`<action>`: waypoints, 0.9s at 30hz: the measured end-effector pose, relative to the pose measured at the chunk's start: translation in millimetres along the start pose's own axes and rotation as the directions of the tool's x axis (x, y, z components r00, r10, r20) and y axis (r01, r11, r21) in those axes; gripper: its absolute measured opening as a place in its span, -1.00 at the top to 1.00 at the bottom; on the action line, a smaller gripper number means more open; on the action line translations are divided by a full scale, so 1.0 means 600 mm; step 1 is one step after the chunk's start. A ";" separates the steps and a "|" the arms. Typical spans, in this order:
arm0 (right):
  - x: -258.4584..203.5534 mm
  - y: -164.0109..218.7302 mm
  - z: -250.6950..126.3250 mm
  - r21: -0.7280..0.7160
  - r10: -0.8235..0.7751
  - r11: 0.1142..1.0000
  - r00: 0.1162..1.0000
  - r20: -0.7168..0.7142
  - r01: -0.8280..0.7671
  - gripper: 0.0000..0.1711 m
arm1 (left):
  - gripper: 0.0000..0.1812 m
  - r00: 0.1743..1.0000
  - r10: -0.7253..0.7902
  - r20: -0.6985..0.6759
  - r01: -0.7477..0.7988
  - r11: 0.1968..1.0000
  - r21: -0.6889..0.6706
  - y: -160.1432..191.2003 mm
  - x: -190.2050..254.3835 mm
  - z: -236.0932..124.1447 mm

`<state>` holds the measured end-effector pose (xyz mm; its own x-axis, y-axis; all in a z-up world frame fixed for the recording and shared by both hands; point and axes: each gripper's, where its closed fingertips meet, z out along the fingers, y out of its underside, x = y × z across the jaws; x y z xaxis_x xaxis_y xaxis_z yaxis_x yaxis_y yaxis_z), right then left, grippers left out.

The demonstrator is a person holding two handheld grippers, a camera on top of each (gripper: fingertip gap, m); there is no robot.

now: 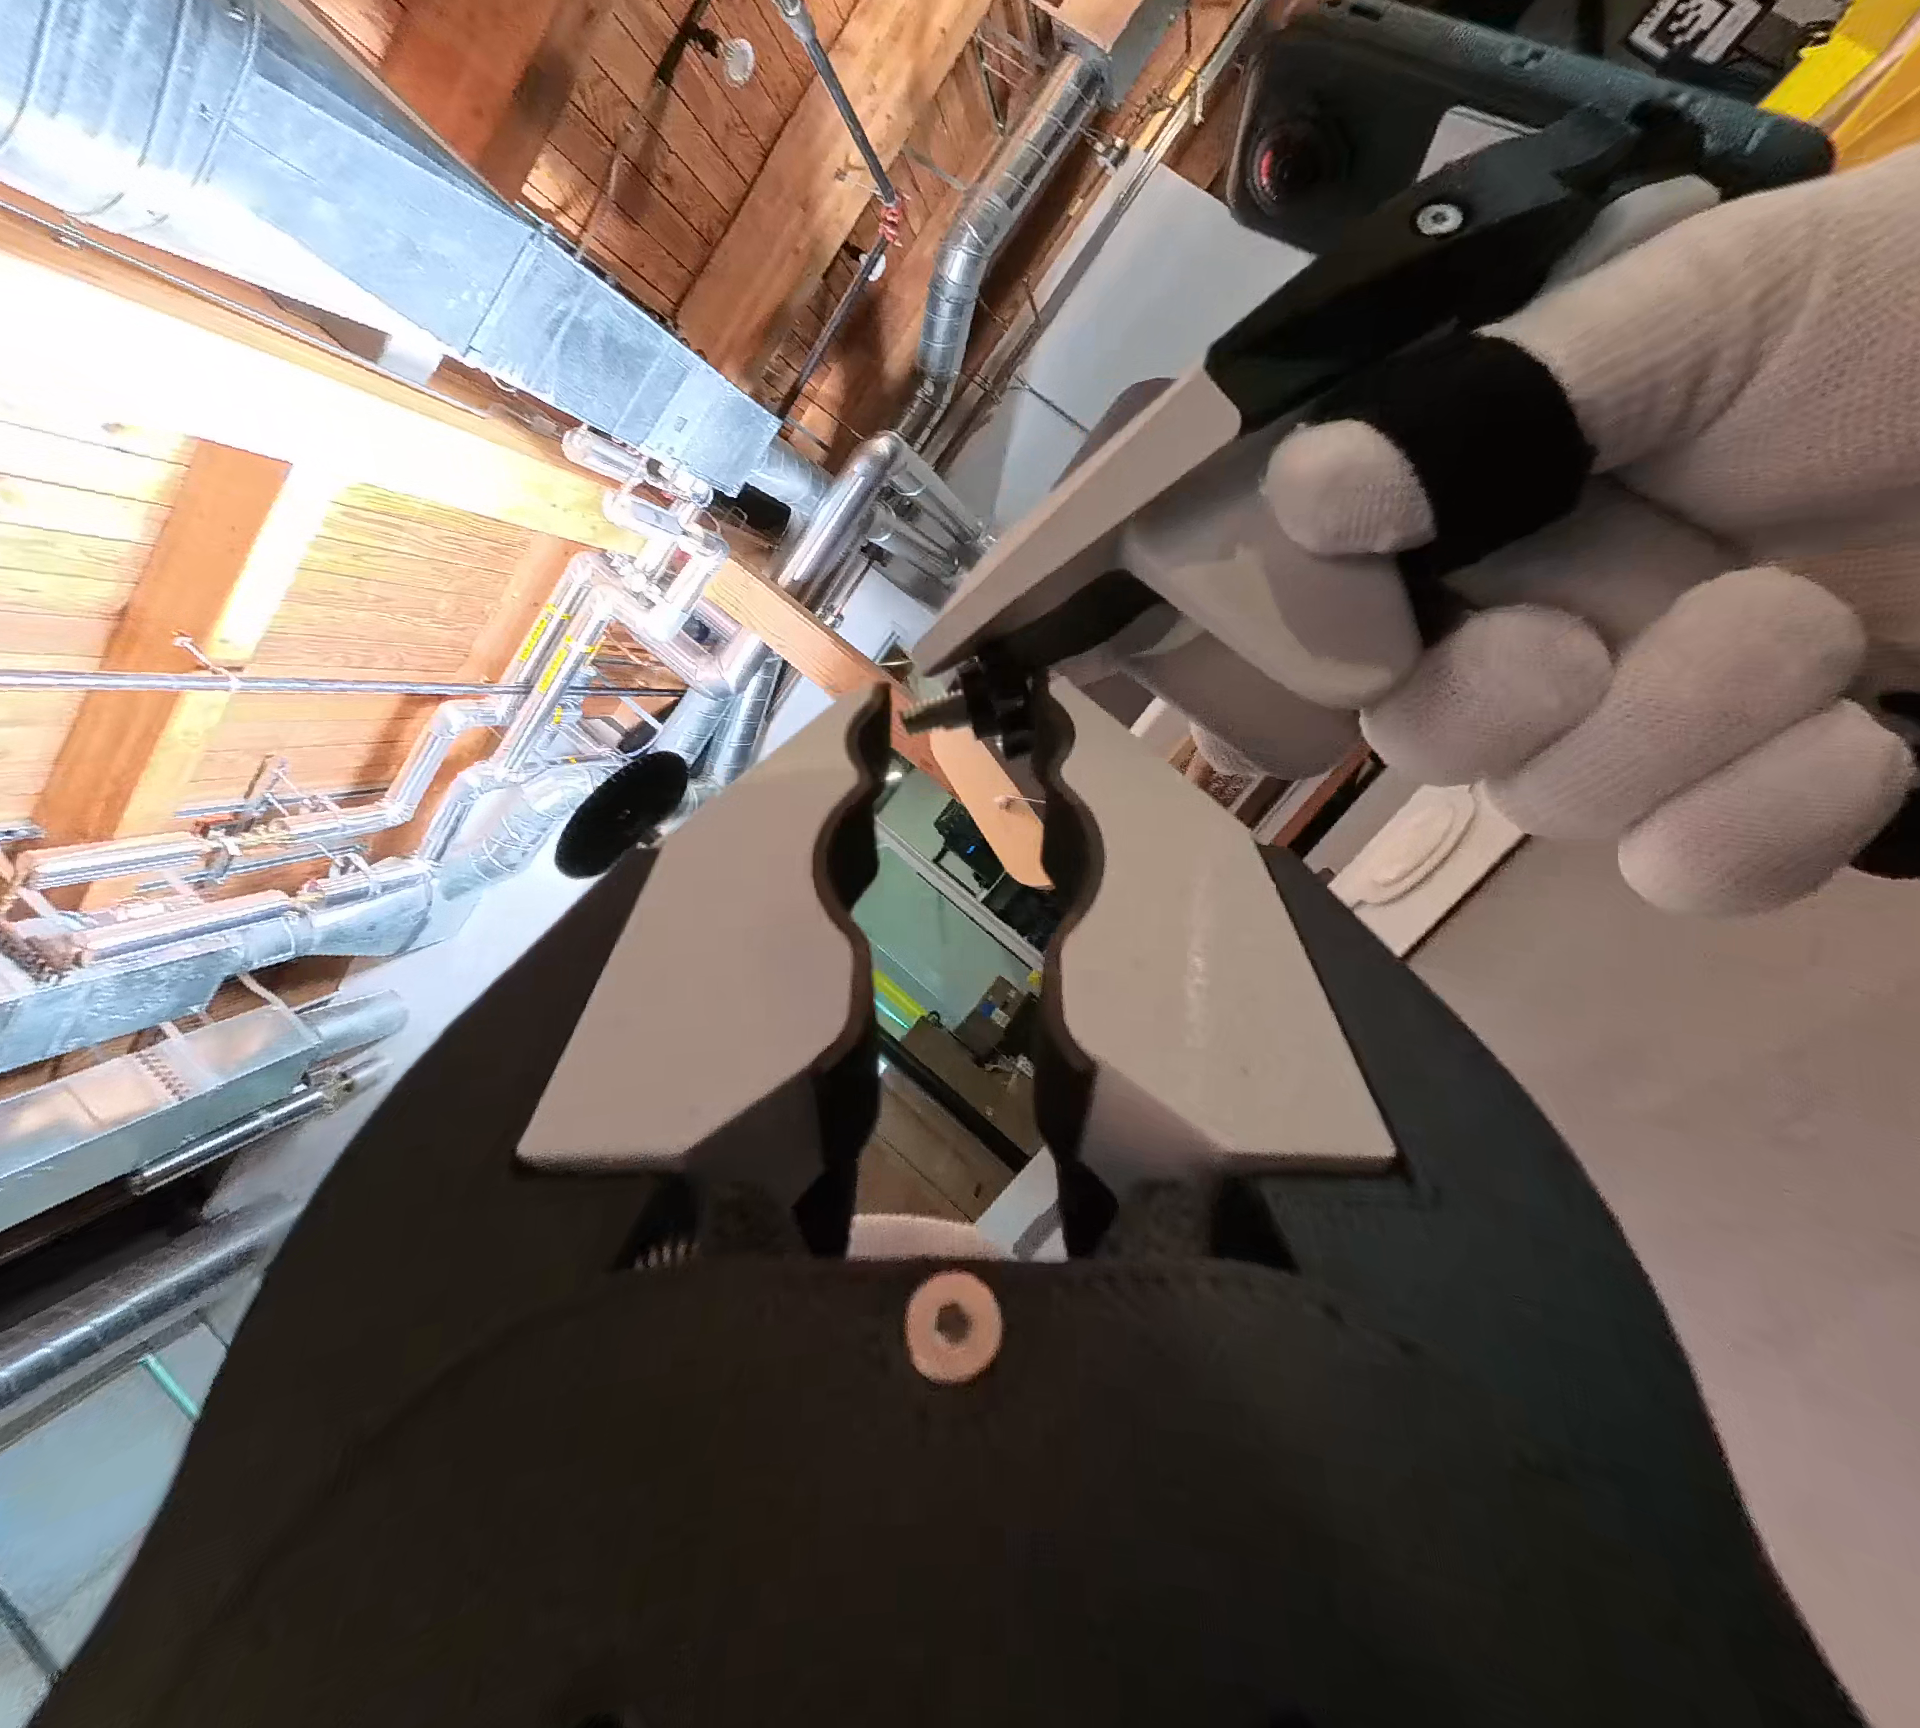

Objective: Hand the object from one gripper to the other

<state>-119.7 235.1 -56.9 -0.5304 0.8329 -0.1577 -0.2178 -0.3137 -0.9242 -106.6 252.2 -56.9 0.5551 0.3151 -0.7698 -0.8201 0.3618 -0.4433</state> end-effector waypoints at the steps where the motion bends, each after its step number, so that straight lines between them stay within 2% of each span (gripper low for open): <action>1: 0.001 0.000 0.000 0.002 -0.001 1.000 1.000 -0.004 0.001 0.84 | 0.75 1.000 0.001 0.000 -0.001 1.000 -0.004 0.001 0.001 0.001; 8: 0.001 -0.001 0.000 -0.006 -0.005 1.000 1.000 0.001 0.005 0.84 | 0.75 0.999 -0.023 -0.033 0.022 1.000 -0.008 0.001 0.002 0.003; 10: 0.005 0.001 0.001 -0.025 -0.004 1.000 1.000 -0.009 0.003 0.68 | 0.76 0.998 -0.018 -0.058 0.019 1.000 0.005 0.000 0.001 0.001; 12: 0.018 0.003 -0.002 -0.068 -0.047 0.997 0.998 -0.048 0.044 0.47 | 0.76 0.987 0.000 -0.159 0.004 1.000 0.028 -0.003 0.010 -0.002; 14: 0.038 0.002 -0.008 -0.154 -0.190 0.973 0.974 -0.122 0.171 0.48 | 0.76 0.973 0.039 -0.227 -0.047 0.999 -0.027 0.018 0.002 0.001; 17: 0.055 0.007 -0.012 -0.315 -0.353 0.904 0.919 -0.174 0.288 0.58 | 0.75 0.919 0.120 -0.375 -0.170 0.980 -0.104 0.046 -0.004 0.004; 19: 0.054 0.010 -0.010 -0.354 -0.374 0.887 0.910 -0.176 0.296 0.60 | 0.75 0.839 0.121 -0.530 -0.257 0.947 -0.191 0.070 0.012 0.001; 21: 0.055 0.016 -0.008 -0.360 -0.333 0.899 0.925 -0.185 0.251 0.57 | 0.76 0.771 0.202 -0.604 -0.384 0.904 -0.187 0.084 0.019 0.004; 24: 0.067 0.041 -0.012 -0.396 -0.220 0.910 0.954 -0.204 0.125 0.53 | 0.75 0.707 0.246 -0.663 -0.435 0.890 -0.133 0.080 0.035 0.010; 27: 0.077 0.064 -0.017 -0.420 -0.134 0.907 0.965 -0.224 0.029 0.62 | 0.75 0.623 0.299 -0.723 -0.512 0.855 -0.088 0.084 0.054 0.008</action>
<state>-144.6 266.3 -103.1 -0.2989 0.9484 -0.1060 0.1312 -0.0692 -0.9889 -129.5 284.7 -102.2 0.0003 -0.3303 -0.9439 -0.9972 0.0710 -0.0251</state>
